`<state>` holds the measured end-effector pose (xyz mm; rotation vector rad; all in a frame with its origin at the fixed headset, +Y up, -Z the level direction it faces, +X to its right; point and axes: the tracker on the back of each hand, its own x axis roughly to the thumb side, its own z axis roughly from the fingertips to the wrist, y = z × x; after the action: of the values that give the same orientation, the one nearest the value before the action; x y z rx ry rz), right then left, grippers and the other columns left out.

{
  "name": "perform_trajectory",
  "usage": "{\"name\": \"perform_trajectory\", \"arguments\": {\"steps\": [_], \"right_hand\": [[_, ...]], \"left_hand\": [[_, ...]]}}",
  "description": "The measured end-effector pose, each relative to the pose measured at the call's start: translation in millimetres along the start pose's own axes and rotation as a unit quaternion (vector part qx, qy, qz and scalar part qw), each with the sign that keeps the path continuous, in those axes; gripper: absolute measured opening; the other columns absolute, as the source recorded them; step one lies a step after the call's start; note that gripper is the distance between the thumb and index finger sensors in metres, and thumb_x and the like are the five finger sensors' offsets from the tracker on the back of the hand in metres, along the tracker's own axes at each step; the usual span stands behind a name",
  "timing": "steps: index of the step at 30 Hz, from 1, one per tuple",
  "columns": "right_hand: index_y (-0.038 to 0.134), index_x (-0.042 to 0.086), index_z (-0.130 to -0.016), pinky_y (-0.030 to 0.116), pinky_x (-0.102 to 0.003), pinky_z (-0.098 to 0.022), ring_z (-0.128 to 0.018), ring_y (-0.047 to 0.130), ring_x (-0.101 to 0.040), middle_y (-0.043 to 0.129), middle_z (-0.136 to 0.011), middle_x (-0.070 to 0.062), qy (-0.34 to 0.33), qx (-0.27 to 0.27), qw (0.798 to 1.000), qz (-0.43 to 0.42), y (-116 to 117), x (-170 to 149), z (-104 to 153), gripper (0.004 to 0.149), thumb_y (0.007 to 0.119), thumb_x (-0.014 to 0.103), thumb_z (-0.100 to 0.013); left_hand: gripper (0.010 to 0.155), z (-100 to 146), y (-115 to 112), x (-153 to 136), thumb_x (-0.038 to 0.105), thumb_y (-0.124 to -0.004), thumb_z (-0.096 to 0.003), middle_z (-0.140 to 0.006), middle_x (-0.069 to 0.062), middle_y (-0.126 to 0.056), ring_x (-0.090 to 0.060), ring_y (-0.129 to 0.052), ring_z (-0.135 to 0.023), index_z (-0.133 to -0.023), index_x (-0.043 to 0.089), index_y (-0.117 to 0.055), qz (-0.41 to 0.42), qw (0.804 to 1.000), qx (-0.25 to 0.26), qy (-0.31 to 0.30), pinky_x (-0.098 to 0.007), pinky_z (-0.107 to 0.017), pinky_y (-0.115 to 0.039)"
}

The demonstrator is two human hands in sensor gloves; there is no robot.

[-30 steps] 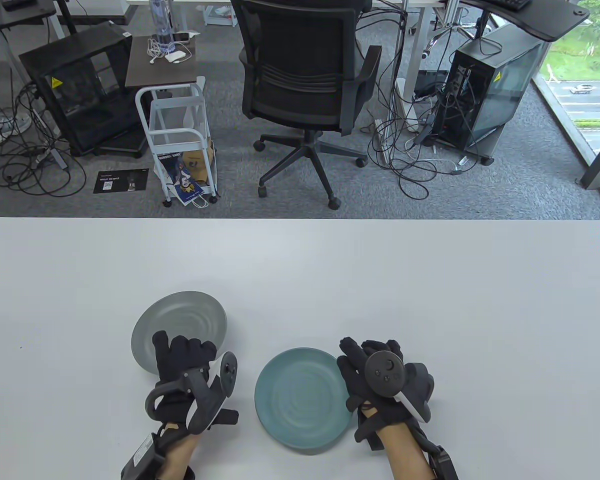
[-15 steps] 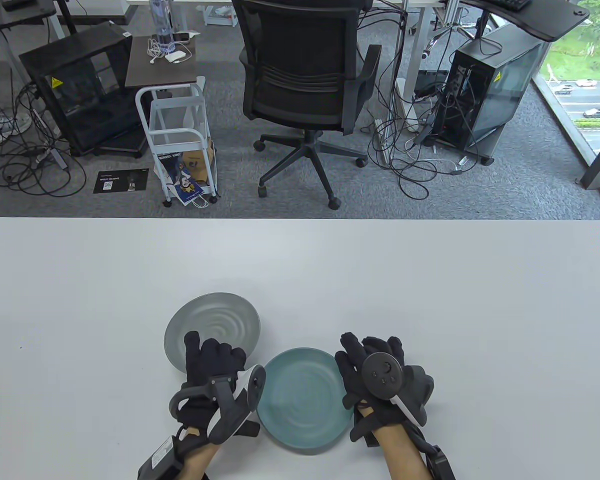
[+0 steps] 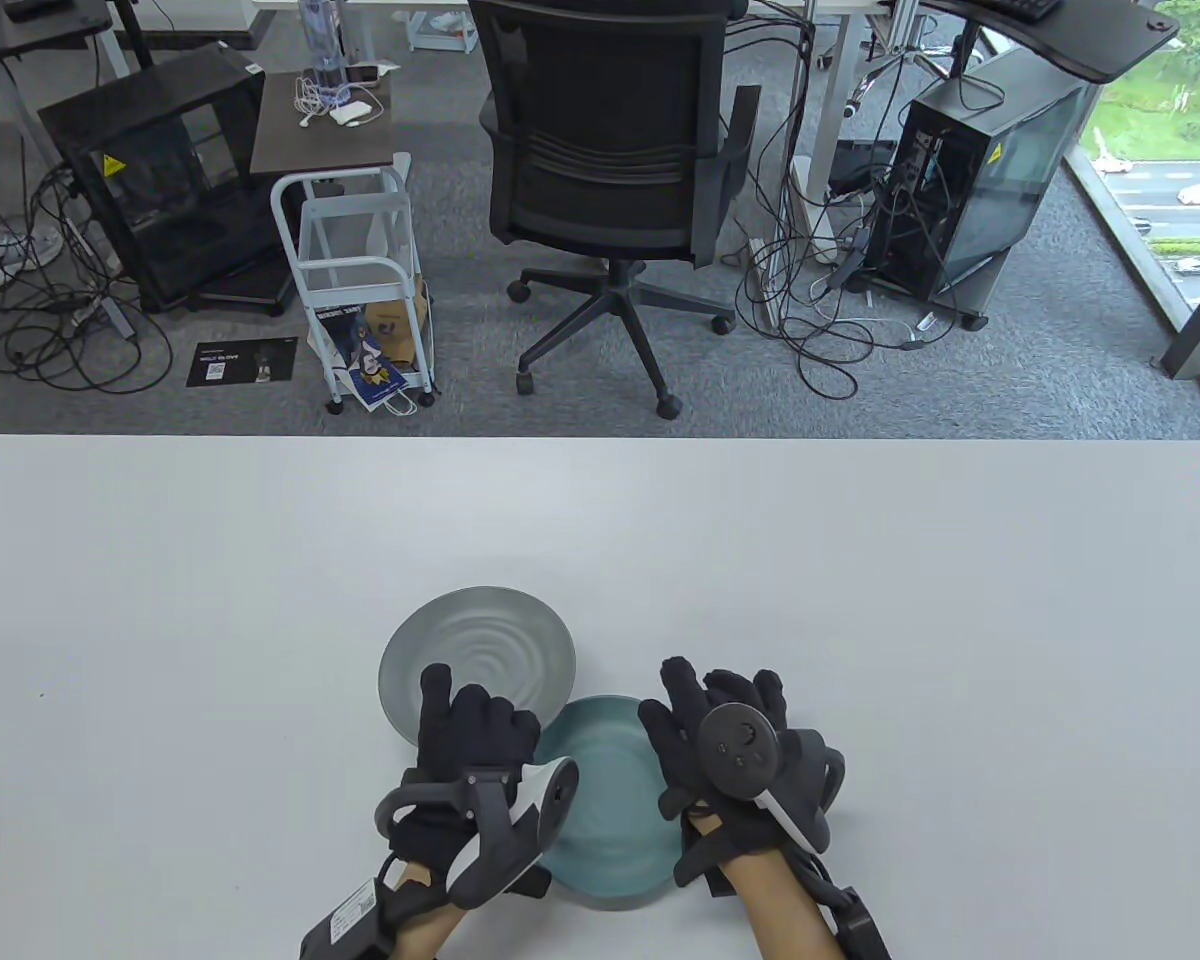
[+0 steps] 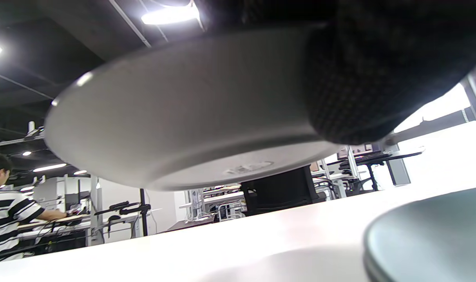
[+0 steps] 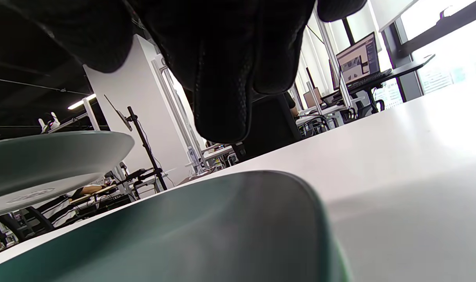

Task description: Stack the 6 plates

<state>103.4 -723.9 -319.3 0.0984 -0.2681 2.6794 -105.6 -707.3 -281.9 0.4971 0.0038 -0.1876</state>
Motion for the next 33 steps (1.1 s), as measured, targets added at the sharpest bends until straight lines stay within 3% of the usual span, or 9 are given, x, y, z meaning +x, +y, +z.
{"name": "perform_trajectory", "arguments": {"steps": [18,26,33], "right_hand": [[0.057,0.02,-0.105,0.035,-0.056,-0.079,-0.095,0.071,-0.024,0.096,-0.077,0.006,0.025,0.03,0.997,-0.072,8.4,2.2,-6.1,0.064,0.066,0.06,-0.055],[0.054,0.017,-0.104,0.038,-0.054,-0.078,-0.091,0.075,-0.021,0.096,-0.071,0.006,0.078,0.033,0.983,-0.162,13.4,-7.1,-7.0,0.062,0.078,0.045,-0.054],[0.065,0.017,-0.099,0.049,-0.055,-0.075,-0.083,0.084,-0.021,0.101,-0.066,0.004,0.113,0.011,0.976,-0.185,13.0,-19.3,-6.6,0.052,0.079,0.038,-0.053]], "left_hand": [[0.035,16.3,15.3,29.9,0.045,-0.103,-0.0233,-0.051,0.014,-0.099,-0.004,-0.091,-0.075,-0.056,0.036,-0.094,0.032,0.995,0.024,-0.093,-0.046,-0.089,-0.046],[0.036,19.0,17.5,34.9,0.046,-0.102,-0.0231,-0.052,0.015,-0.098,-0.003,-0.091,-0.076,-0.056,0.037,-0.094,0.043,0.991,0.023,-0.121,-0.046,-0.089,-0.046],[0.045,19.3,15.3,28.7,0.053,-0.094,-0.024,-0.066,0.021,-0.097,-0.002,-0.084,-0.088,-0.067,0.044,-0.089,0.09,0.982,-0.009,-0.164,-0.045,-0.091,-0.036]]}}
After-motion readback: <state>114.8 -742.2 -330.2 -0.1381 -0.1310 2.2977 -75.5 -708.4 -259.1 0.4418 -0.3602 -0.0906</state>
